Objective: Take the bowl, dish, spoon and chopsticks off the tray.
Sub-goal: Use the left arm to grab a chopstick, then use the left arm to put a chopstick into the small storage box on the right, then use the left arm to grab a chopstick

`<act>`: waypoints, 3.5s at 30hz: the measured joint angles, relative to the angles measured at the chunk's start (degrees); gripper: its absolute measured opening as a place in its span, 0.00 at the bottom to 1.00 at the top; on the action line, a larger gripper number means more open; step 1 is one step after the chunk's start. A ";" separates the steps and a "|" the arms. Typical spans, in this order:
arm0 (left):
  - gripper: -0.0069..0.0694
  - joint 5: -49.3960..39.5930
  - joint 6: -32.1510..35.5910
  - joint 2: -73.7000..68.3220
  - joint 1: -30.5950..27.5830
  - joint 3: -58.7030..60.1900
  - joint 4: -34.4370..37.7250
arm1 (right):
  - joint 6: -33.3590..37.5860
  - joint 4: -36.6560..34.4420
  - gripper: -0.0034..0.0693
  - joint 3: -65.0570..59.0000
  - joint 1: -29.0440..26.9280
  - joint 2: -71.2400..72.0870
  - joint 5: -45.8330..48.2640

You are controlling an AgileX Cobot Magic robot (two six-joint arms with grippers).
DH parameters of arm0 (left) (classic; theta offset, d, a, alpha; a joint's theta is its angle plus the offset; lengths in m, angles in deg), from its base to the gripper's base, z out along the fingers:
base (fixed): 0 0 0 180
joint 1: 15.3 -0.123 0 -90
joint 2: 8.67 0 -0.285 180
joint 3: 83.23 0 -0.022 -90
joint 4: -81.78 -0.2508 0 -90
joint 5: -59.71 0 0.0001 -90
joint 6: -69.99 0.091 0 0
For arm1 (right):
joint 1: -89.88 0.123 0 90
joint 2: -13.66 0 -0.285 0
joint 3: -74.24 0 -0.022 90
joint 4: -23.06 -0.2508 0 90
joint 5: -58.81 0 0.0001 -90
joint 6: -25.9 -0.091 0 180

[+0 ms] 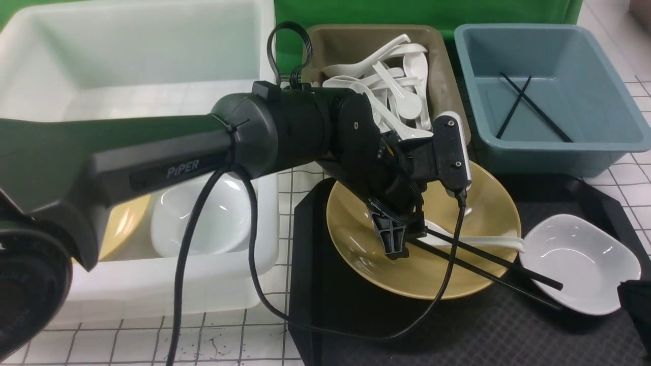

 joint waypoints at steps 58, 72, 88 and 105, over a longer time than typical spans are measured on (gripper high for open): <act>0.10 12.09 11.20 1.41 0.00 -9.97 32.98 | 0.00 -1.88 0.13 0.00 0.00 0.00 -0.98; 0.09 18.65 36.21 -25.61 0.00 -37.75 76.06 | 0.00 -2.66 0.14 0.00 0.00 0.00 -1.05; 0.62 2.08 -2.51 -19.27 -0.04 -44.42 34.71 | 0.00 -2.78 0.15 0.00 0.00 0.00 -1.09; 0.08 -35.91 -30.84 -3.15 7.52 -24.85 -10.91 | 0.00 -2.84 0.16 -0.18 0.00 -0.05 -1.16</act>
